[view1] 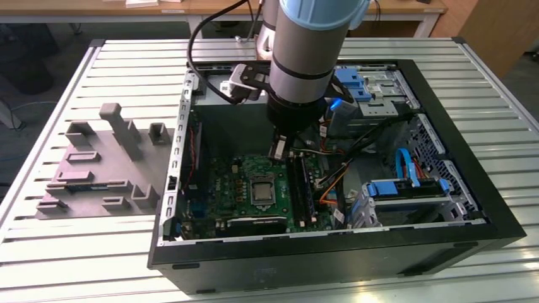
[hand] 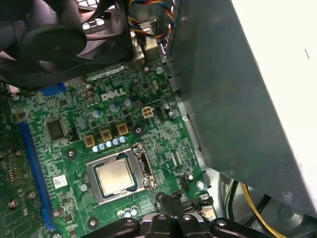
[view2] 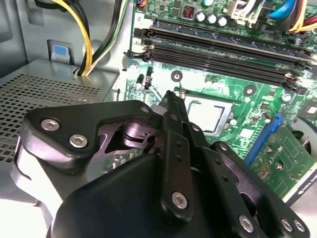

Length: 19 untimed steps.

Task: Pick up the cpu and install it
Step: 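Install the first cpu locking lever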

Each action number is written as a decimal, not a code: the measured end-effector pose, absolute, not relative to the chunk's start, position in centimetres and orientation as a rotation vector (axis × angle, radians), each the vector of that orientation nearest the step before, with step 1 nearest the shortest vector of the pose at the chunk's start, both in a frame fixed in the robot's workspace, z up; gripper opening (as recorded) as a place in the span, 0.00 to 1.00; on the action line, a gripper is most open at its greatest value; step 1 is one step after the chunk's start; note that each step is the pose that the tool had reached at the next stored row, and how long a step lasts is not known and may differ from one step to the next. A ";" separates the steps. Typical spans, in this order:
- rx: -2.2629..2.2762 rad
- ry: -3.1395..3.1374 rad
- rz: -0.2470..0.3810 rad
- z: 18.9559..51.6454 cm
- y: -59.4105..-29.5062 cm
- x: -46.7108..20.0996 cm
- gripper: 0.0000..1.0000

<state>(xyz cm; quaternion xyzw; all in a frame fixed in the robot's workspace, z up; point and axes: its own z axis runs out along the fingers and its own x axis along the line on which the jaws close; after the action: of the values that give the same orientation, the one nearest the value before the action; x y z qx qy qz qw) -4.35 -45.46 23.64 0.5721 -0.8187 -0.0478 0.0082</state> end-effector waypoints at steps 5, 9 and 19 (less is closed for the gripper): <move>1.789 -2.558 -0.149 23.6 -45.5 -4.3 0.11; 1.790 -2.558 -0.150 23.6 -45.5 -4.3 0.11; 1.844 -2.516 -0.150 23.5 -45.6 -4.4 0.11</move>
<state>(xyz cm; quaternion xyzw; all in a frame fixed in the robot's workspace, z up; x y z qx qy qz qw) -4.42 -45.64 23.51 0.5905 -0.8056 -0.0479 0.0091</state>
